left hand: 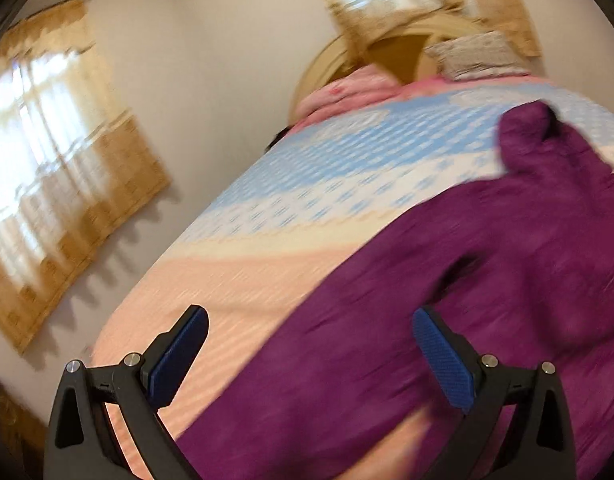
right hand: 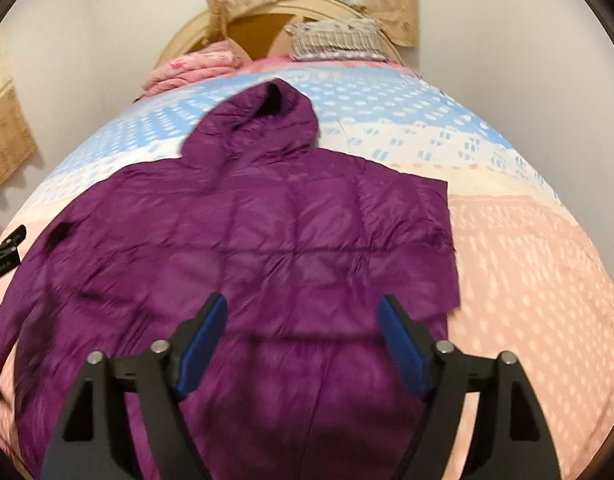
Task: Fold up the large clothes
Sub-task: 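Move the left tool to the other sleeve of the jacket, then grasp the sleeve cuff with the left tool and fold it across the body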
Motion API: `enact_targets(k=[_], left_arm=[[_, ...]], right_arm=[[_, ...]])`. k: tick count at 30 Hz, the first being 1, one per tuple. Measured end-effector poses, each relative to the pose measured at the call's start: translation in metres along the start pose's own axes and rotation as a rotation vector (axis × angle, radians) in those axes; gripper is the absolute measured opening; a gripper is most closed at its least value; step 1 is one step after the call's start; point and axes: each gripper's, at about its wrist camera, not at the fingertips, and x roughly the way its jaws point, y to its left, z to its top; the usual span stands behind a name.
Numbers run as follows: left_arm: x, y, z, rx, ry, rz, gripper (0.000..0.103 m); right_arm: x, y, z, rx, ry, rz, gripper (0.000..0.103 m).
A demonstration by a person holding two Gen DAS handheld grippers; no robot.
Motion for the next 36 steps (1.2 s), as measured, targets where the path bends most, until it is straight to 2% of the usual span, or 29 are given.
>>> enact_targets(k=[6, 8, 11, 15, 20, 23, 25, 26, 27, 29, 36], left_arm=[[-0.001, 0.113, -0.089, -0.088, 0.136, 0.137, 0.102], [-0.009, 0.14, -0.113, -0.134, 0.169, 0.144, 0.102], [-0.015, 0.169, -0.145, -0.22, 0.235, 0.112, 0.102], [-0.012, 0.173, -0.171, -0.294, 0.327, 0.014, 0.102], [0.013, 0.155, -0.187, -0.355, 0.447, -0.091, 0.102], [0.019, 0.153, -0.189, -0.371, 0.419, -0.091, 0.101], [0.012, 0.151, -0.185, -0.355, 0.378, -0.122, 0.071], [0.008, 0.151, -0.181, -0.35, 0.372, -0.149, 0.031], [0.004, 0.152, -0.178, -0.348, 0.378, -0.146, 0.007], [-0.007, 0.156, -0.169, -0.344, 0.352, -0.122, 0.007], [-0.039, 0.165, -0.124, -0.244, 0.151, 0.043, 0.005]], right_arm=[[-0.035, 0.038, -0.042, -0.065, -0.018, 0.032, 0.085], [-0.039, 0.048, -0.05, -0.071, -0.014, 0.043, 0.085], [-0.049, 0.068, -0.062, -0.087, -0.019, 0.066, 0.085], [-0.06, 0.094, -0.074, -0.14, -0.025, 0.093, 0.086], [-0.066, 0.111, -0.081, -0.179, -0.04, 0.094, 0.086], [-0.066, 0.113, -0.082, -0.181, -0.047, 0.086, 0.086], [-0.067, 0.113, -0.083, -0.171, -0.047, 0.091, 0.086], [-0.066, 0.111, -0.083, -0.165, -0.046, 0.091, 0.086], [-0.066, 0.11, -0.084, -0.161, -0.045, 0.088, 0.086], [-0.065, 0.106, -0.084, -0.146, -0.044, 0.084, 0.086], [-0.063, 0.085, -0.08, -0.086, -0.049, 0.072, 0.086]])
